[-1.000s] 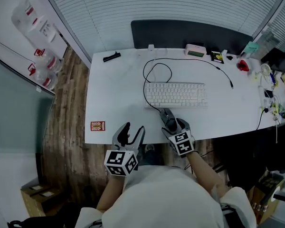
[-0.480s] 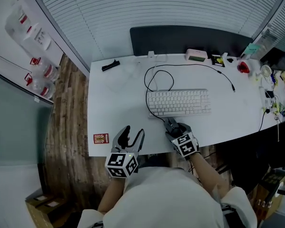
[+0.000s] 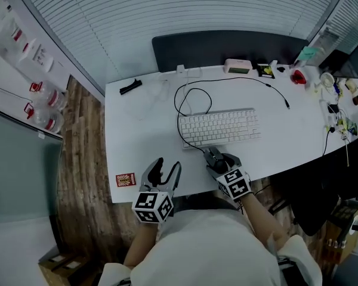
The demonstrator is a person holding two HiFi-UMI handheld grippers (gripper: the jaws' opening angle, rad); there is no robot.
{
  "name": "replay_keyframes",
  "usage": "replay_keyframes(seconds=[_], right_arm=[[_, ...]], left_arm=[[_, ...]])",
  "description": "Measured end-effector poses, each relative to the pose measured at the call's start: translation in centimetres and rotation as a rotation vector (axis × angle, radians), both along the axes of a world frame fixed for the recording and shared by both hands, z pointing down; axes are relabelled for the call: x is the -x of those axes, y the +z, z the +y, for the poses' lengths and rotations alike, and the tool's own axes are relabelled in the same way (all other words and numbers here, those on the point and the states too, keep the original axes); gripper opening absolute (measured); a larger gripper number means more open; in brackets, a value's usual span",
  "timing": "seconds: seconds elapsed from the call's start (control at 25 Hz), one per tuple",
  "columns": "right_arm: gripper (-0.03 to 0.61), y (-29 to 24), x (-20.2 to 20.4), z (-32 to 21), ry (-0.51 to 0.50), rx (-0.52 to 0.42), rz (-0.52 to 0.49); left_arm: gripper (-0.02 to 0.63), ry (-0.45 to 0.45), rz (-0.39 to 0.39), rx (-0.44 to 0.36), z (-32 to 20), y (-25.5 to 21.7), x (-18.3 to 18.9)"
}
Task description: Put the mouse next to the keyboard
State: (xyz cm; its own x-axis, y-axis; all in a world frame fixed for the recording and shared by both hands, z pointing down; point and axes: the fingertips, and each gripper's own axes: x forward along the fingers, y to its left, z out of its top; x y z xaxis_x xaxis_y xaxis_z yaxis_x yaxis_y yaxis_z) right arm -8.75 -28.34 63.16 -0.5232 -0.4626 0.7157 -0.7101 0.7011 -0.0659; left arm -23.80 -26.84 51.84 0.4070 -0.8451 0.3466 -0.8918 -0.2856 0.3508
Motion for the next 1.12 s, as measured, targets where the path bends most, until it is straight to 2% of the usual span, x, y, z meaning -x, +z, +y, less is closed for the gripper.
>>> replay_keyframes(seconds=[0.28, 0.6, 1.12], right_arm=[[0.293, -3.8, -3.8, -3.2, 0.125, -0.078, -0.055], [0.293, -4.7, -10.4, -7.9, 0.214, -0.132, -0.033], [0.293, -2.1, -24.6, -14.9, 0.352, -0.101, 0.028]], left_arm=[[0.239, 0.019, -0.010, 0.004, -0.4, -0.2, -1.2], [0.239, 0.004, -0.019, 0.001, -2.0, -0.3, -4.5], [0.239, -0.028, -0.014, 0.000, -5.9, -0.5, -13.2]])
